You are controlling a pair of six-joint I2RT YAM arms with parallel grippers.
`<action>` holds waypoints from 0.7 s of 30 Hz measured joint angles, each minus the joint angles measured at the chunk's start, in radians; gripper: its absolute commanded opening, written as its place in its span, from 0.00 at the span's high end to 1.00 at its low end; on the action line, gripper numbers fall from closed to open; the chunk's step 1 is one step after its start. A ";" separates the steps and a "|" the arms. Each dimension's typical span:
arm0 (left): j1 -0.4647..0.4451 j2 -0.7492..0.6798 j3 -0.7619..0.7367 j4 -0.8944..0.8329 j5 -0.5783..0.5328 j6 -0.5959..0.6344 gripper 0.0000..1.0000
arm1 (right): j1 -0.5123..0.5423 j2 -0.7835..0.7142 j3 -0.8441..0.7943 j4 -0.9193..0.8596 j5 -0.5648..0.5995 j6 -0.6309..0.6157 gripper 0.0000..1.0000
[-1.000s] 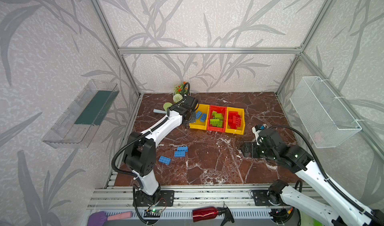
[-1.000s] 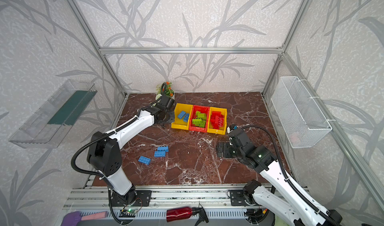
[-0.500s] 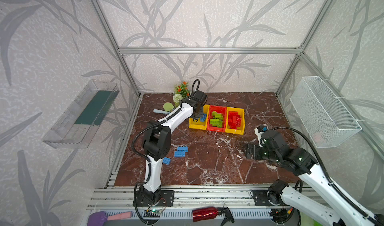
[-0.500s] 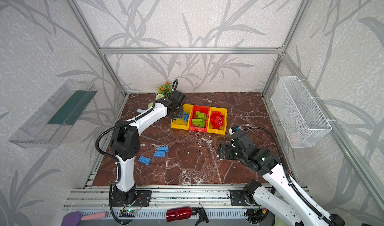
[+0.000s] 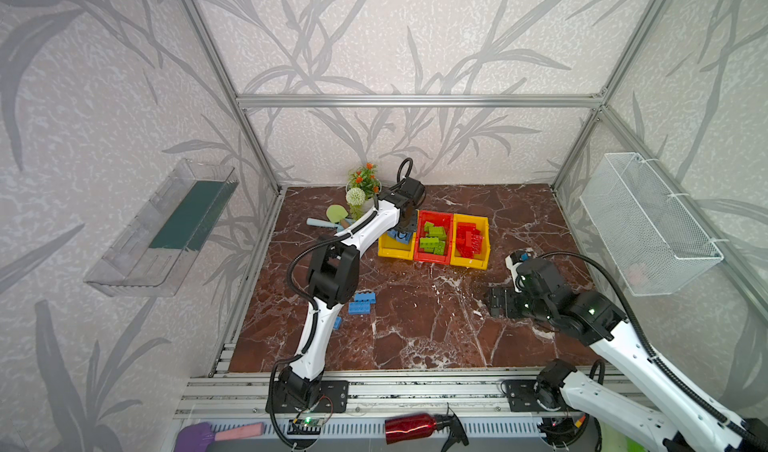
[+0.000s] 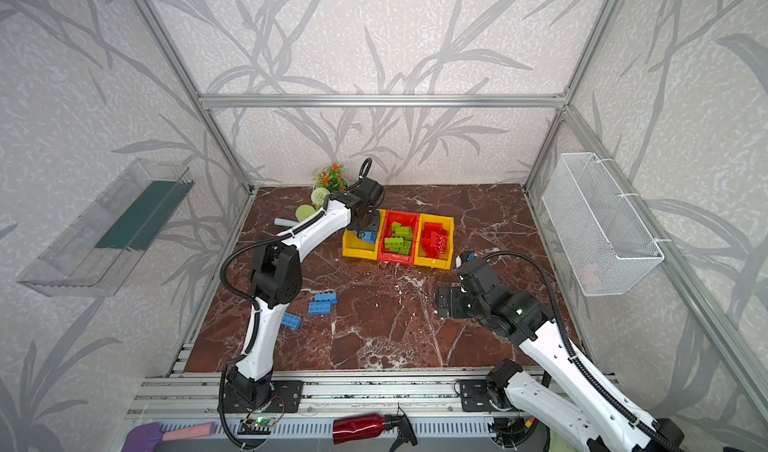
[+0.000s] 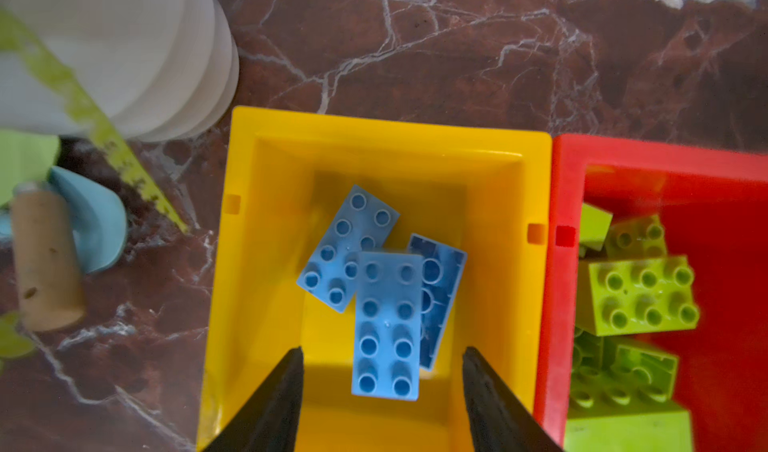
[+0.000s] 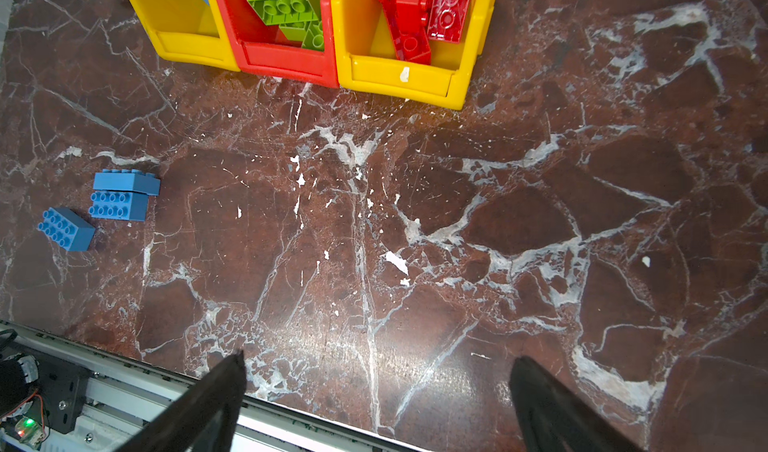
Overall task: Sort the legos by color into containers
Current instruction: 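Carry the blue brick with the left gripper into the yellow bin and release, then move the left gripper down onto a blue brick on the table and close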
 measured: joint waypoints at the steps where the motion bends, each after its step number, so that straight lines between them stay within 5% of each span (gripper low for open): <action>1: -0.001 0.000 0.000 -0.006 -0.002 -0.002 0.27 | 0.000 0.002 0.000 0.000 0.000 -0.001 0.01; 6: -0.011 -0.045 -0.060 -0.008 -0.031 -0.011 0.27 | 0.000 -0.005 0.000 0.000 -0.001 0.000 0.01; 14: -0.051 -0.472 -0.538 0.040 -0.093 -0.077 0.26 | 0.000 -0.063 0.000 0.001 -0.031 0.004 0.01; 21: -0.057 -0.819 -0.961 0.070 -0.103 -0.179 0.10 | 0.000 -0.092 -0.008 0.002 -0.072 0.004 0.01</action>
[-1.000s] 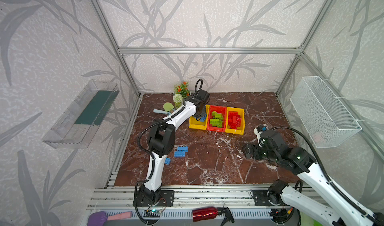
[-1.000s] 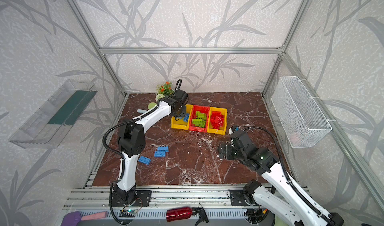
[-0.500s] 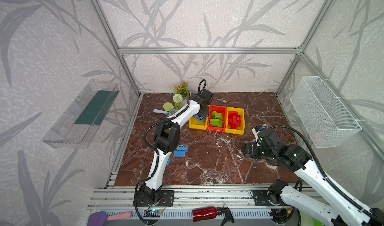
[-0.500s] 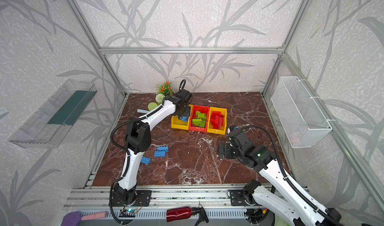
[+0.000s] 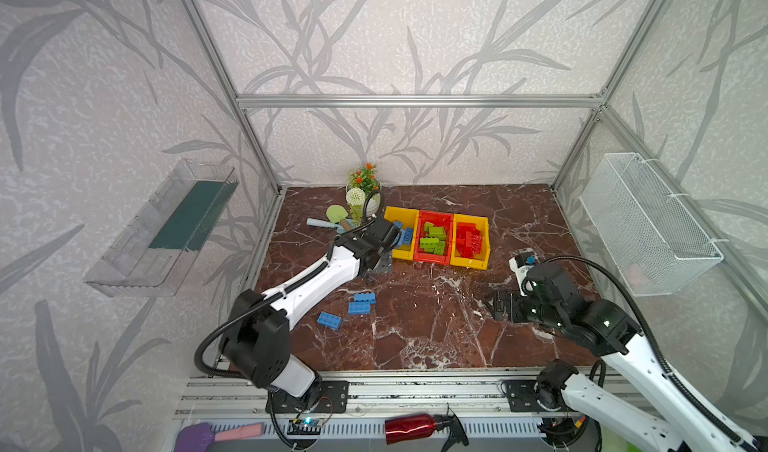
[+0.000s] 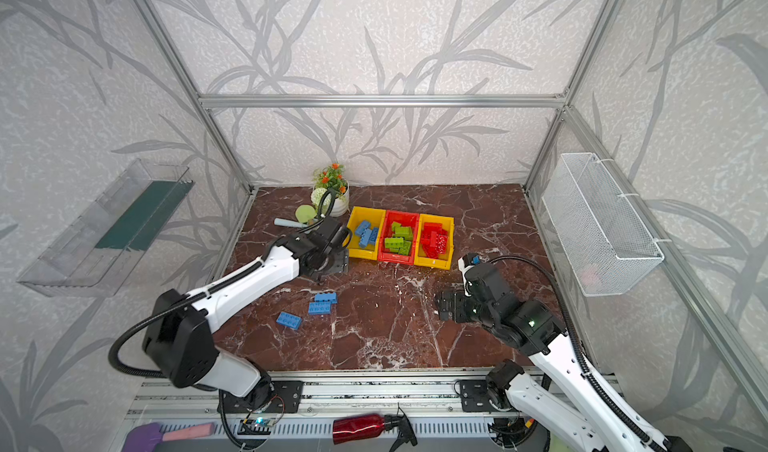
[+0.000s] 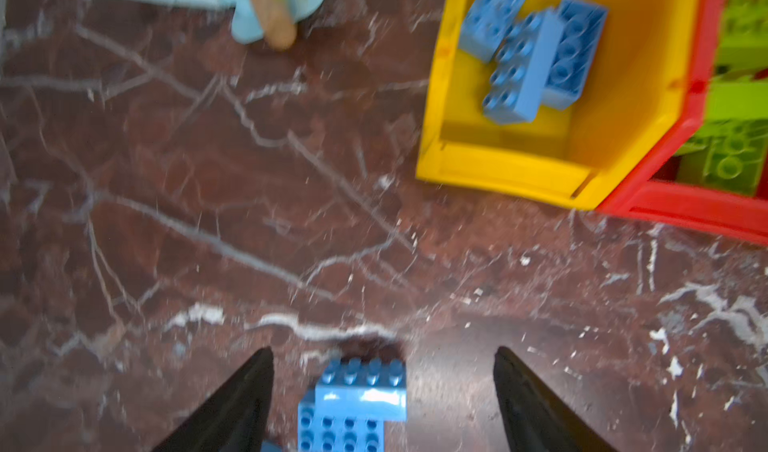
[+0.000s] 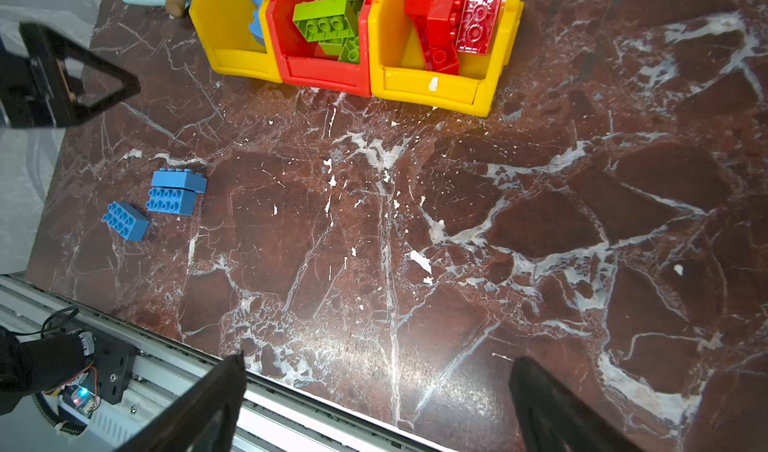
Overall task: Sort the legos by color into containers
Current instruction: 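Move the left gripper down onto a blue brick on the table and close, then carry the blue brick with the left gripper into the yellow bin and release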
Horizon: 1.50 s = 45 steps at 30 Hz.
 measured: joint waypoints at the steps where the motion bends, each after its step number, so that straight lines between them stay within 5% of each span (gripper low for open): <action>1: 0.000 -0.028 -0.047 0.001 0.005 -0.014 0.10 | 0.000 0.000 -0.003 0.001 -0.003 0.000 0.01; 8: -0.001 -0.119 -0.232 0.039 0.080 -0.067 0.04 | 0.008 -0.005 -0.042 0.008 -0.019 0.012 0.01; 18: -0.001 -0.087 -0.267 0.147 0.127 -0.080 0.05 | 0.021 -0.005 -0.055 0.014 -0.018 0.032 0.01; 24: -0.001 0.006 -0.267 0.204 0.130 -0.076 0.16 | 0.024 0.008 -0.055 0.021 -0.018 0.039 0.01; 35: -0.001 0.095 -0.254 0.244 0.130 -0.084 0.53 | 0.026 0.002 -0.055 0.020 -0.003 0.045 0.01; 45: -0.001 0.131 -0.019 0.132 0.116 -0.065 0.55 | 0.026 0.004 -0.055 0.022 0.000 0.045 0.01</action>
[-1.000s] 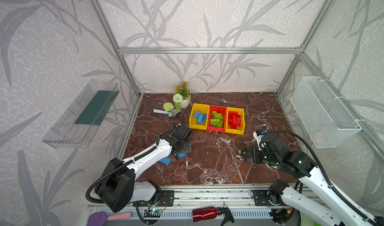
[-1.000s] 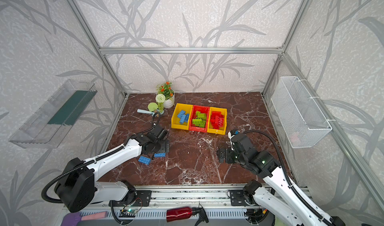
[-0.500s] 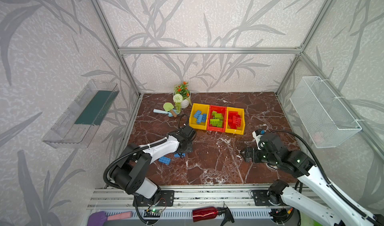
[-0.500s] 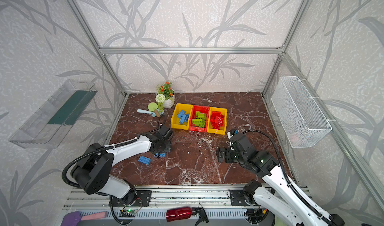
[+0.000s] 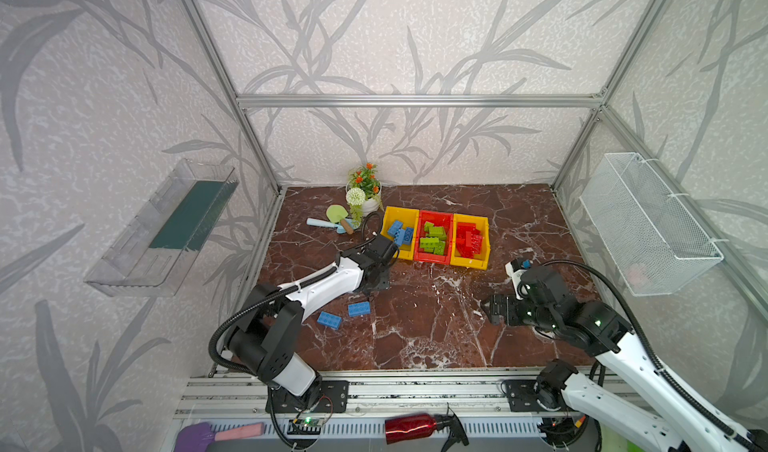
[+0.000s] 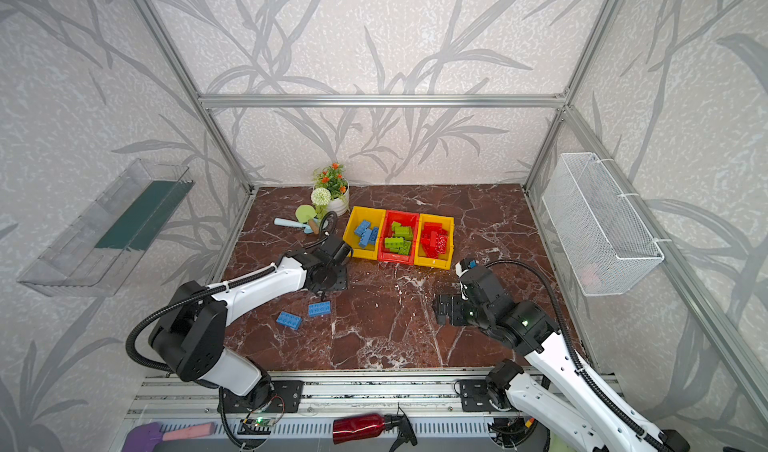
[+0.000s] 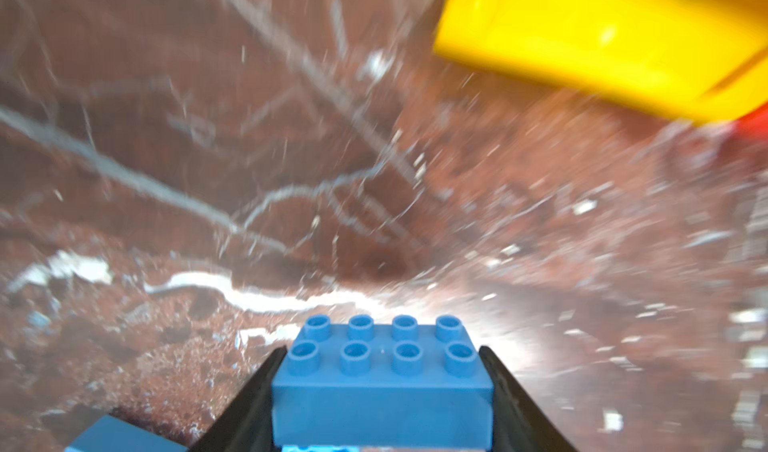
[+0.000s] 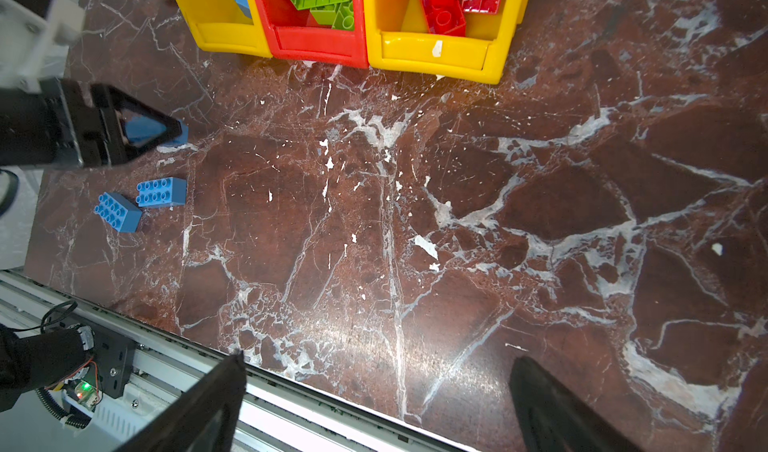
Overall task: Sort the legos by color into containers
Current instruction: 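Carry the blue brick with the left gripper into the yellow bin and release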
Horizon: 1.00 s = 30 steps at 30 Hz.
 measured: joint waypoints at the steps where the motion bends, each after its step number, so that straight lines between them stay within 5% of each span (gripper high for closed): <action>1: 0.000 0.014 0.047 -0.010 -0.003 0.007 0.55 | 0.000 0.003 0.000 0.000 0.000 0.000 0.01; 11: 0.014 0.353 0.600 -0.095 -0.035 0.095 0.55 | 0.000 0.023 0.006 0.000 0.023 -0.012 0.01; 20: 0.067 0.618 0.930 -0.195 -0.031 0.129 0.54 | 0.000 0.033 0.027 -0.001 0.054 -0.026 0.01; 26: 0.093 0.763 1.139 -0.264 -0.019 0.139 0.16 | 0.000 0.055 0.057 -0.010 0.081 -0.045 0.01; 30: 0.094 0.812 1.220 -0.296 -0.002 0.140 0.09 | -0.002 0.060 0.074 -0.017 0.098 -0.055 0.01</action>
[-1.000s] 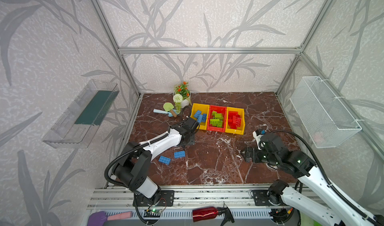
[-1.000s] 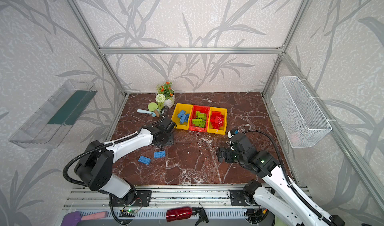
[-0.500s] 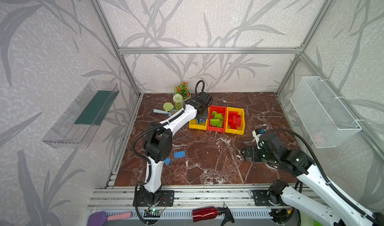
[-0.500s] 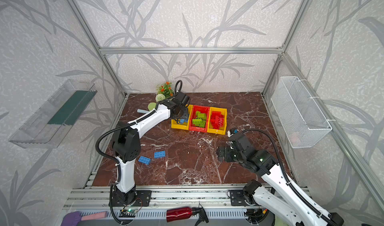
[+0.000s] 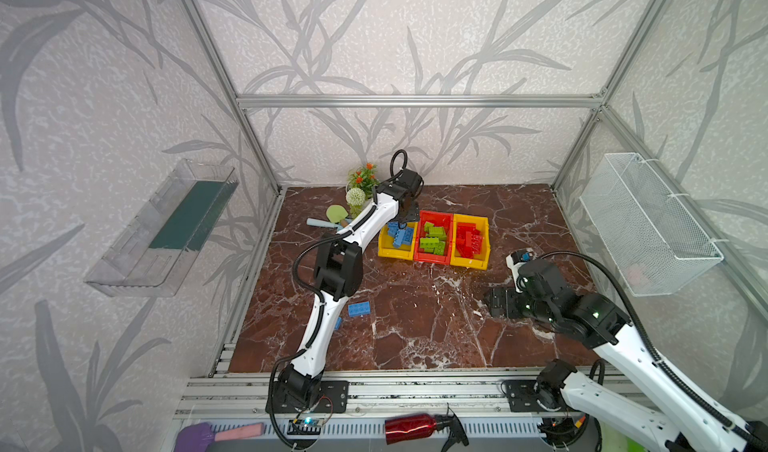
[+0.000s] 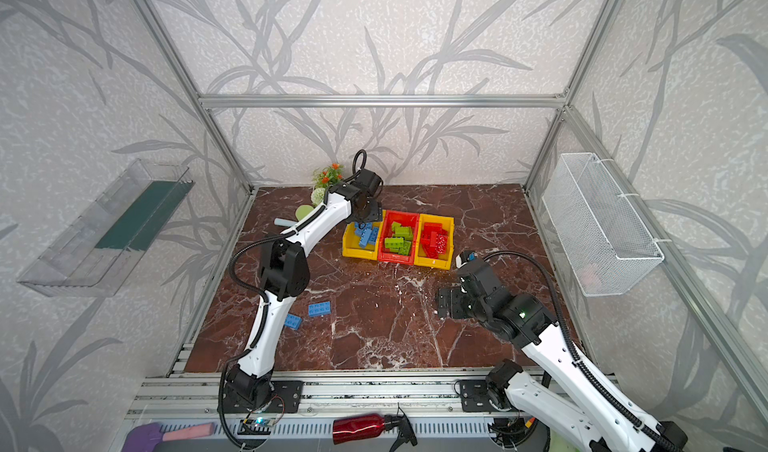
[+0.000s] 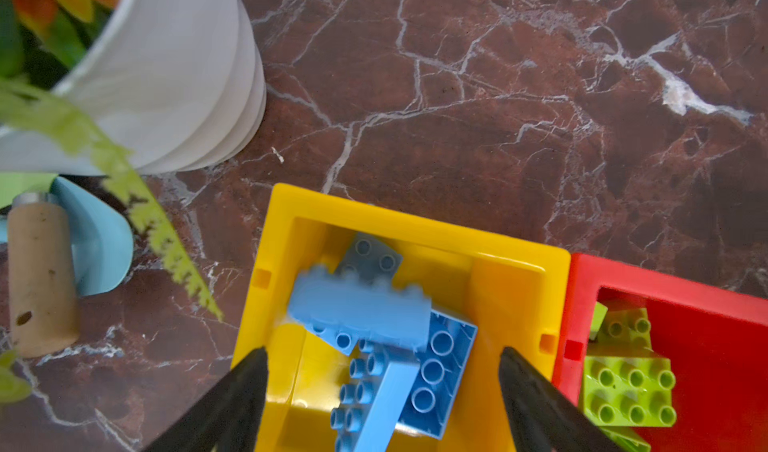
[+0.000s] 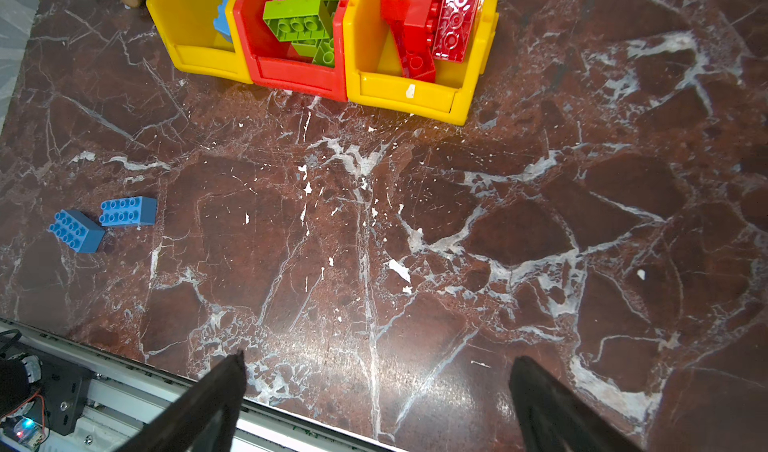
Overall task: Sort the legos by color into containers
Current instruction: 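Carry the blue brick with the left gripper into the yellow bin and release, then reach the left gripper back to the loose blue bricks and grasp one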
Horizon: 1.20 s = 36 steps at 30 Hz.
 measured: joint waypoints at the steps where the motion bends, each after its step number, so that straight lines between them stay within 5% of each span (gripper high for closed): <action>1: -0.002 -0.001 0.000 -0.006 0.004 0.000 0.09 | 0.000 0.000 0.002 0.000 0.003 -0.003 0.01; 7: -0.027 -0.130 -0.180 0.021 0.005 -0.011 0.08 | -0.001 -0.013 0.002 -0.006 0.004 -0.012 0.01; 19: -0.121 -0.929 -1.013 0.117 -0.083 -0.117 0.06 | 0.000 -0.068 -0.021 -0.006 -0.079 -0.025 0.01; 26: -0.127 -1.219 -1.485 0.121 -0.062 -0.195 0.06 | 0.004 -0.077 -0.059 -0.003 -0.119 -0.036 0.01; 36: -0.128 -1.400 -1.630 0.174 -0.024 -0.238 0.05 | 0.010 -0.091 -0.093 0.023 -0.153 -0.025 0.01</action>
